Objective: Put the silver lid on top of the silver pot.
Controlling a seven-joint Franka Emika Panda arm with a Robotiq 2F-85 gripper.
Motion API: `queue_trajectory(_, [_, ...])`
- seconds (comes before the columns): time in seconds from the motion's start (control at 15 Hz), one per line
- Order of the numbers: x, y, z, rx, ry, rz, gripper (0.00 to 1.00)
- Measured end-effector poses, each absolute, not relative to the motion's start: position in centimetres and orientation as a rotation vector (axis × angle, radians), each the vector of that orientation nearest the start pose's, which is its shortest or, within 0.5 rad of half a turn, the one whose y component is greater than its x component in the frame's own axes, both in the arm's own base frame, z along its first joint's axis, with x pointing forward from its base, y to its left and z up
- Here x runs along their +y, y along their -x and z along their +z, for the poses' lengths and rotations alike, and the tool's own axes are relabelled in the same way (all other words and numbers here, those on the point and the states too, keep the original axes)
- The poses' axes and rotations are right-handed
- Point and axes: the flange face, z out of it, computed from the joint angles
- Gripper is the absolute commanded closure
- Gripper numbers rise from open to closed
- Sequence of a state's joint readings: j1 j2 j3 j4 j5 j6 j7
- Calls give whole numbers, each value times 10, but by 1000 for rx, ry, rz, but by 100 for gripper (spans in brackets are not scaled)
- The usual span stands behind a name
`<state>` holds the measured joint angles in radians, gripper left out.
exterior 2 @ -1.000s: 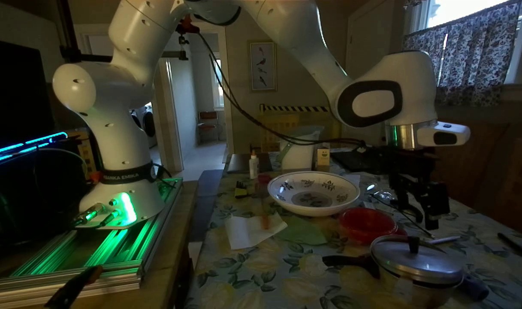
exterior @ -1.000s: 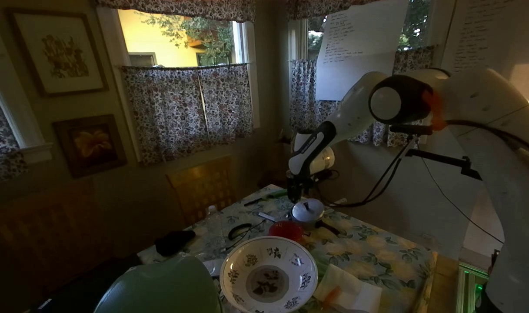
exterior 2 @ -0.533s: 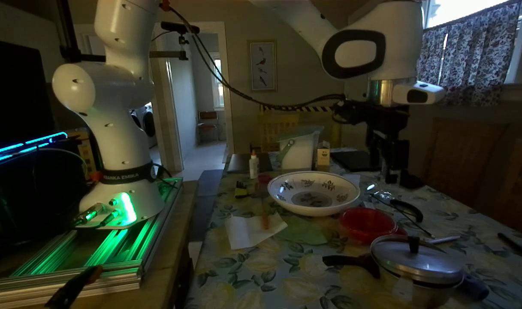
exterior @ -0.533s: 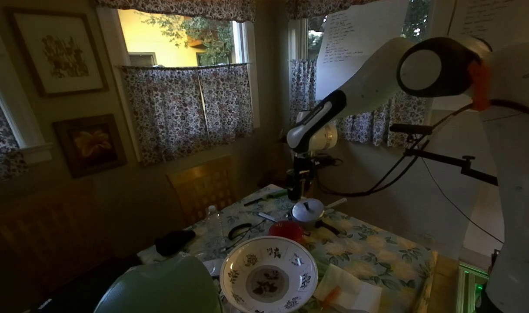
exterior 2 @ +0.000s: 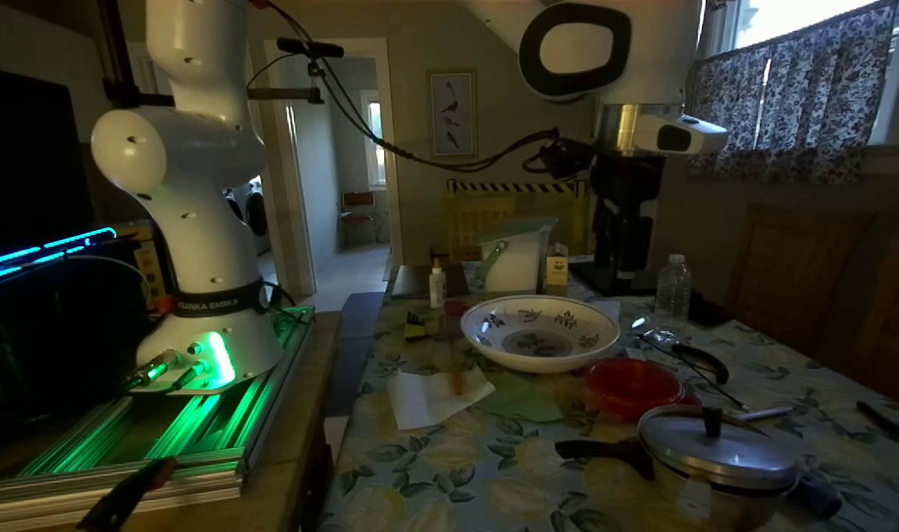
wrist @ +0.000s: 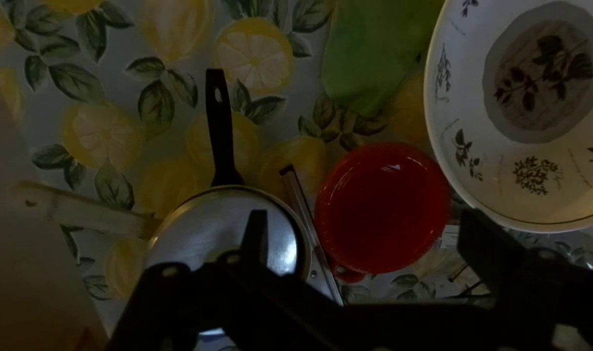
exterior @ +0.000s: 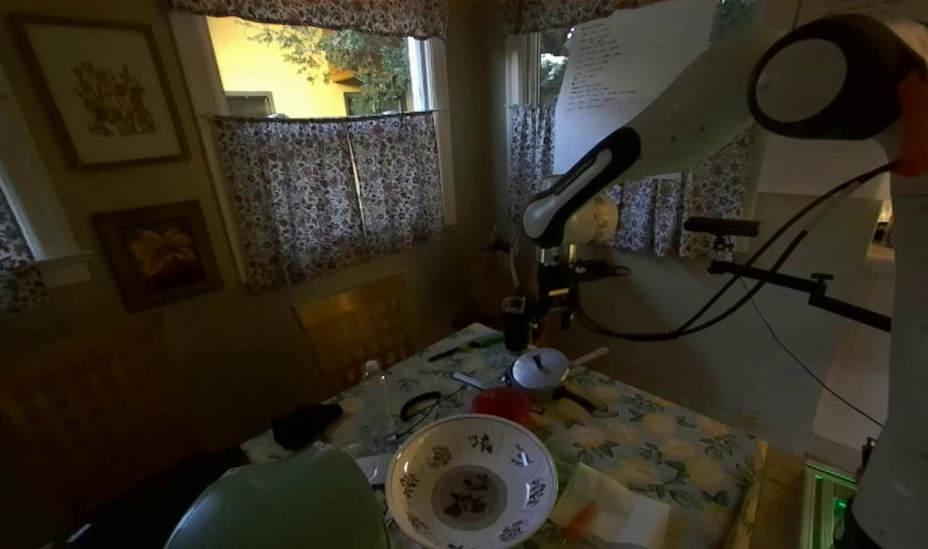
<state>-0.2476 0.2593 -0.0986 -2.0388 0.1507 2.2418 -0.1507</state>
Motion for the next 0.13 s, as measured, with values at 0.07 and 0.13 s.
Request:
queue_trajectory(0.07, [-193, -547, 313, 445, 3006, 60, 0])
queue_trajectory(0.13, [-194, -545, 314, 448, 3004, 63, 0])
